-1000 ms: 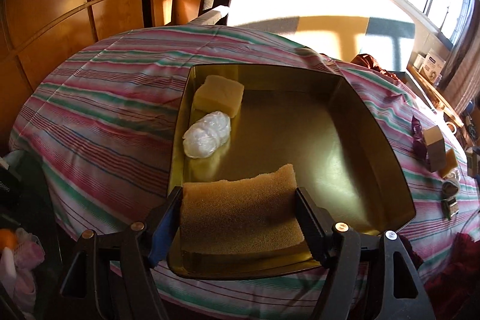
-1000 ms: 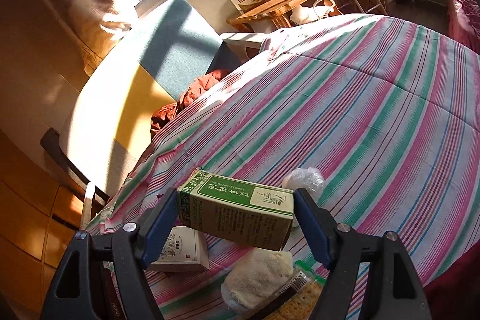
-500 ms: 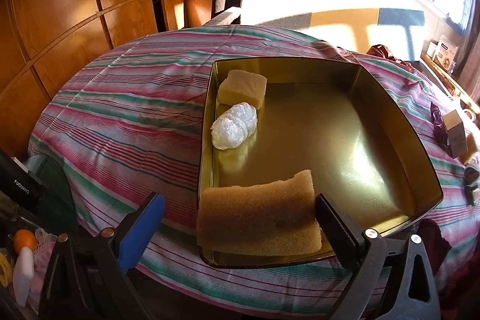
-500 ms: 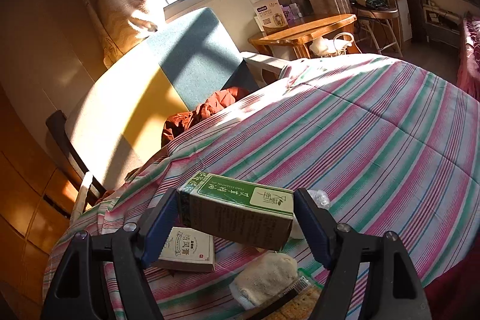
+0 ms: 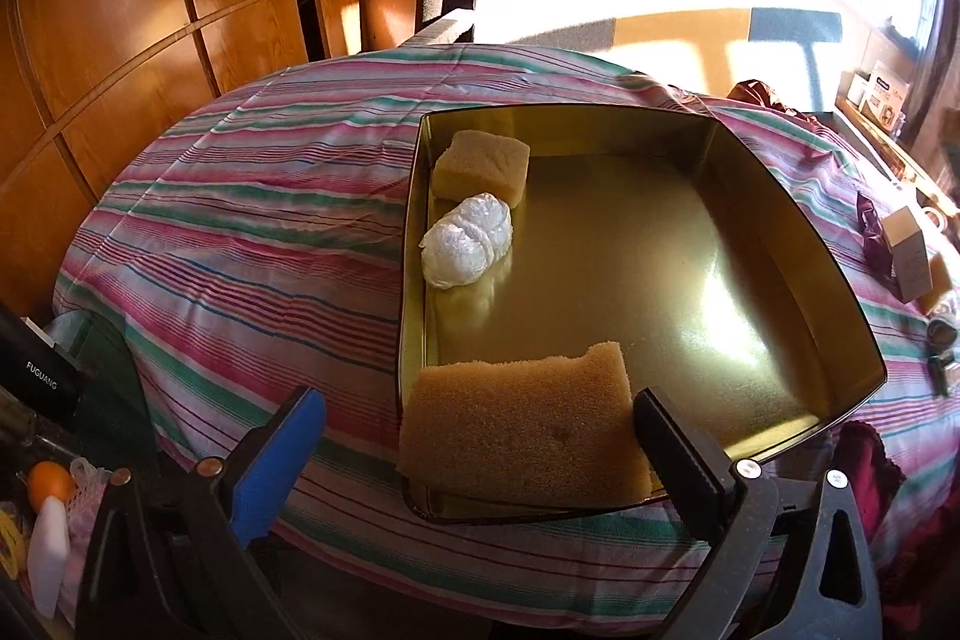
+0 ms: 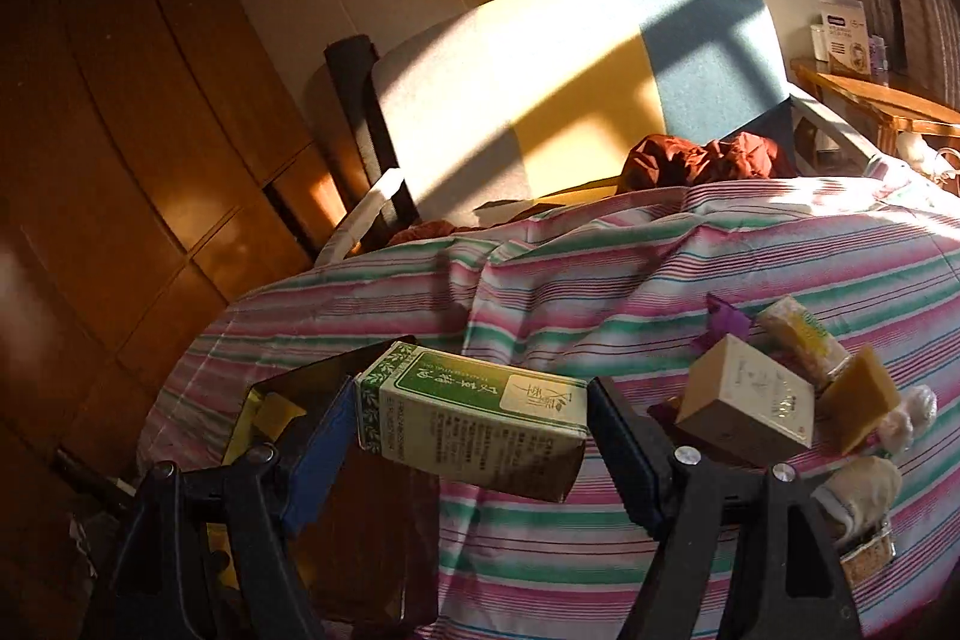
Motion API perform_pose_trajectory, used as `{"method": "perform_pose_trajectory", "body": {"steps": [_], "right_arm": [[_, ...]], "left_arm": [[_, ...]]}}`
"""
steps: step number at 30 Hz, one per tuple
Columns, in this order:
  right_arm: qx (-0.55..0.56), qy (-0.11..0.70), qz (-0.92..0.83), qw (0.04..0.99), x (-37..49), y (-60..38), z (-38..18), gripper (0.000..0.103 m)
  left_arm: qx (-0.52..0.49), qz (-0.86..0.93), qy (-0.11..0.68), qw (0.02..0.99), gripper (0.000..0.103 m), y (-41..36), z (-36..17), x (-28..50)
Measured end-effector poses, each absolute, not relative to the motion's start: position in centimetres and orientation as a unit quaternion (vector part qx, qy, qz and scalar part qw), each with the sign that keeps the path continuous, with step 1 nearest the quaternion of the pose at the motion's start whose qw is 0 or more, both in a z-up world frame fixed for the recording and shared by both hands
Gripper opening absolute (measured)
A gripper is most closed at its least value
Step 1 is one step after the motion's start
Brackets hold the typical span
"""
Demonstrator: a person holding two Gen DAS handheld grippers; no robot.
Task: Organize objects
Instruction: 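Lower the green tea box into the tray beside the sponge, open right tool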
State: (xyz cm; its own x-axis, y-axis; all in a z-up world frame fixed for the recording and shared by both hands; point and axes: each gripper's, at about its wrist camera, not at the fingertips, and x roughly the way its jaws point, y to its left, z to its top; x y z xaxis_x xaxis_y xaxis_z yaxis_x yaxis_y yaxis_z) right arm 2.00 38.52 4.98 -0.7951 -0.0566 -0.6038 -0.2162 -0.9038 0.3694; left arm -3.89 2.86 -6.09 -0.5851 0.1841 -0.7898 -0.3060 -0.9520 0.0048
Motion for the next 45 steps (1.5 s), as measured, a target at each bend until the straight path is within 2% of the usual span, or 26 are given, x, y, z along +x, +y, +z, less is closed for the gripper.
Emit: {"method": "perform_pose_trajectory", "body": {"steps": [7,13,16,19,21,30,37,40,45], "right_arm": [[-0.425,0.198,0.881,-0.062,-5.3,28.0,-0.6,0.078],[-0.489,0.200,0.843,-0.102,-9.2,22.4,-4.9,0.078],[-0.498,0.185,0.840,-0.108,-9.8,20.4,-5.2,0.078],[-0.504,0.173,0.839,-0.109,-10.3,19.5,-5.4,0.078],[-0.506,0.171,0.838,-0.109,-10.4,19.3,-5.5,0.078],[-0.530,0.168,0.823,-0.117,-12.6,17.3,-6.9,0.078],[-0.557,0.225,0.781,-0.173,-13.6,15.2,-8.9,0.081],[-0.547,0.238,0.781,-0.183,-12.9,15.5,-8.6,0.086],[-0.524,0.243,0.797,-0.177,-11.6,16.3,-7.1,0.086]], "left_arm": [[-0.434,0.887,0.025,0.156,0.103,1.3,-5.3,-3.9],[-0.435,0.884,0.051,0.165,0.103,1.6,-5.5,-3.8],[-0.442,0.878,0.020,0.185,0.103,1.4,-5.3,-3.9],[-0.423,0.890,0.063,0.160,0.103,1.6,-5.6,-3.9],[-0.427,0.885,0.011,0.183,0.103,0.6,-5.2,-3.9],[-0.417,0.894,-0.010,0.166,0.103,-1.5,-4.6,-2.8],[-0.397,0.909,-0.042,0.121,0.103,-4.3,-3.8,-2.7],[-0.392,0.913,-0.046,0.101,0.103,-4.9,-3.7,-2.7],[-0.385,0.918,-0.043,0.083,0.103,-4.7,-3.5,-2.7]]}}
